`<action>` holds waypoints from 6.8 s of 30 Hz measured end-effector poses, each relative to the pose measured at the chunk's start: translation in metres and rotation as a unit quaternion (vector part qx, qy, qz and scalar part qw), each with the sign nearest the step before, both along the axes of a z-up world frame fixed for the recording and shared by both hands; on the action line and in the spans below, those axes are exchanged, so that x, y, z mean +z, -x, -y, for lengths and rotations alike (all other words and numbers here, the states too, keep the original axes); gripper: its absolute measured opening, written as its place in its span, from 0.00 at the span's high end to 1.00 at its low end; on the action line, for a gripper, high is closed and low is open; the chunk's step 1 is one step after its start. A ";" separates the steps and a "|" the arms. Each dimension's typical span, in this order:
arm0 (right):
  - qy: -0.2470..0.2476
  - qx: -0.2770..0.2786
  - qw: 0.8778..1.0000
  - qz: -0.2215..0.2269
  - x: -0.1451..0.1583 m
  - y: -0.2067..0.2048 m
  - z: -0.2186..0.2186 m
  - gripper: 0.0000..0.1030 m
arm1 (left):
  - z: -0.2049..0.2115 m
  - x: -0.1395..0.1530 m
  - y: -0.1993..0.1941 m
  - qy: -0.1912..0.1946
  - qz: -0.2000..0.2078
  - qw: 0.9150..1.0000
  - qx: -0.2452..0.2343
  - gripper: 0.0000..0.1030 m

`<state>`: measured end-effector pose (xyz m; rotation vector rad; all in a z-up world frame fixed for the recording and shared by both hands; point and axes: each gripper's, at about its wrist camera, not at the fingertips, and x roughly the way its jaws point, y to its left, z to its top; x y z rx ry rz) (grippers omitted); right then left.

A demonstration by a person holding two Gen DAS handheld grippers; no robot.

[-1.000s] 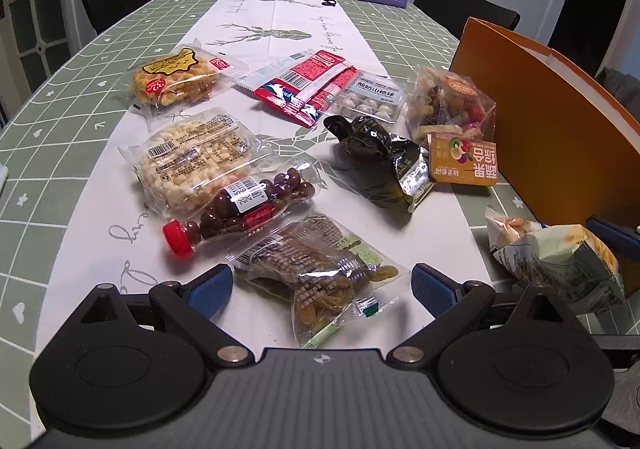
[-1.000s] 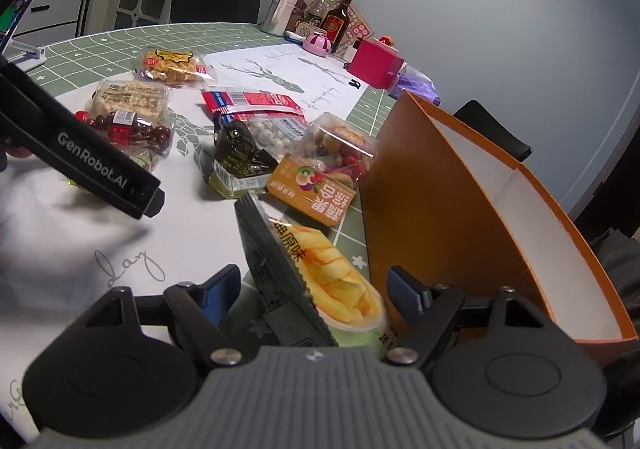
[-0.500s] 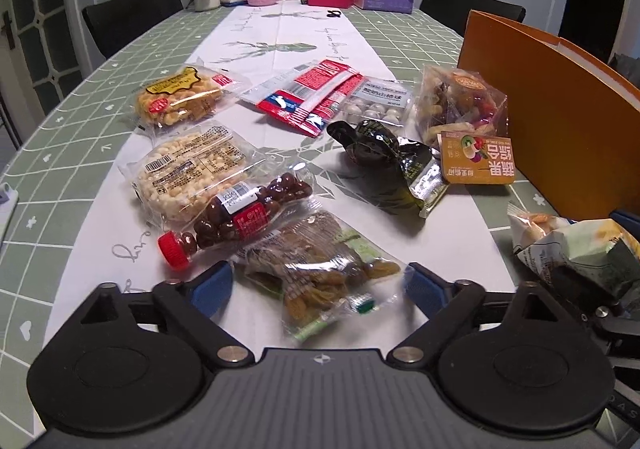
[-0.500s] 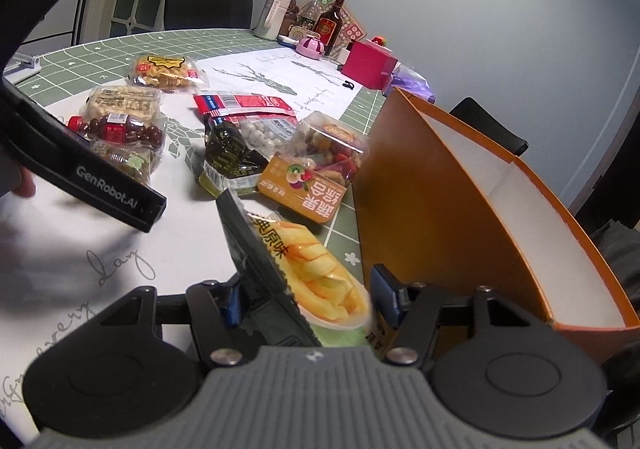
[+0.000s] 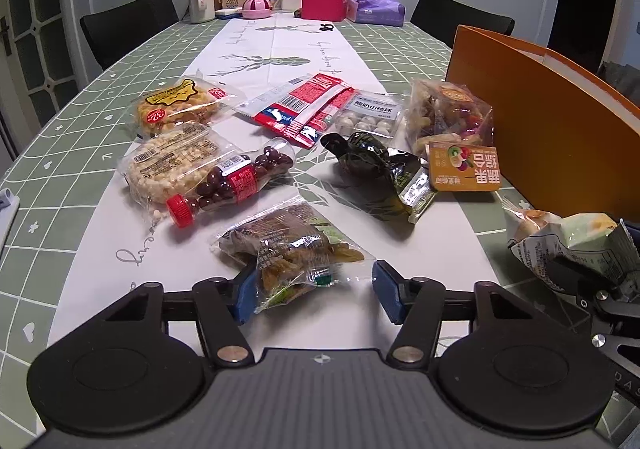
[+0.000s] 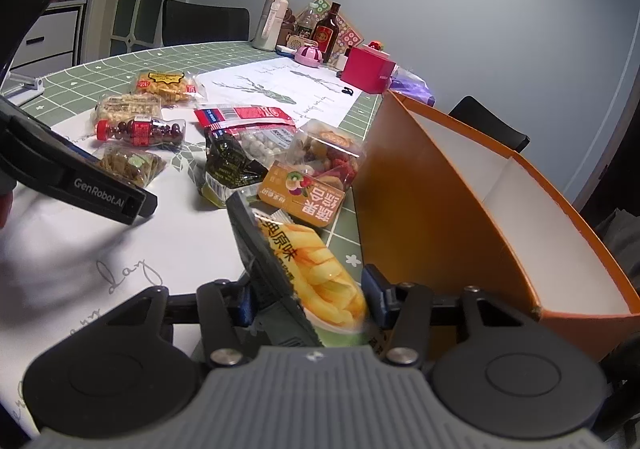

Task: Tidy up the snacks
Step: 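Close right tool on yellow dried-fruit bag while left tool grasps brown nut bag, then lift the yellow fruit bag with right tool while left tool lifts nut bag, then carry both bags over the orange box and open both tools to drop them, then move both open tools back over the snacks on the table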

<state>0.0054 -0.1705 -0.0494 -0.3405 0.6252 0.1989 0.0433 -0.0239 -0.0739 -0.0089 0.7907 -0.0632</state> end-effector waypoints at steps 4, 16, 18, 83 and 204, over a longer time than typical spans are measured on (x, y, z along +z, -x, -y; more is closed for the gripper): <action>-0.017 -0.001 1.000 0.009 0.007 0.003 0.004 0.53 | 0.000 0.002 0.002 0.006 0.001 1.000 -0.003 0.36; -0.025 -0.005 0.999 0.022 0.017 0.007 0.006 0.53 | -0.004 0.011 0.011 0.019 0.017 1.000 -0.013 0.50; -0.026 -0.004 0.999 0.024 0.018 0.008 0.006 0.53 | -0.004 0.013 0.013 0.020 0.022 0.999 -0.013 0.51; -0.063 0.021 0.996 0.060 0.067 0.001 0.019 0.53 | 0.007 0.056 -0.006 -0.030 0.108 0.987 -0.117 0.41; -0.168 0.017 0.975 -0.143 0.101 -0.161 0.047 0.47 | -0.034 0.069 -0.086 0.009 0.014 0.989 -0.146 0.15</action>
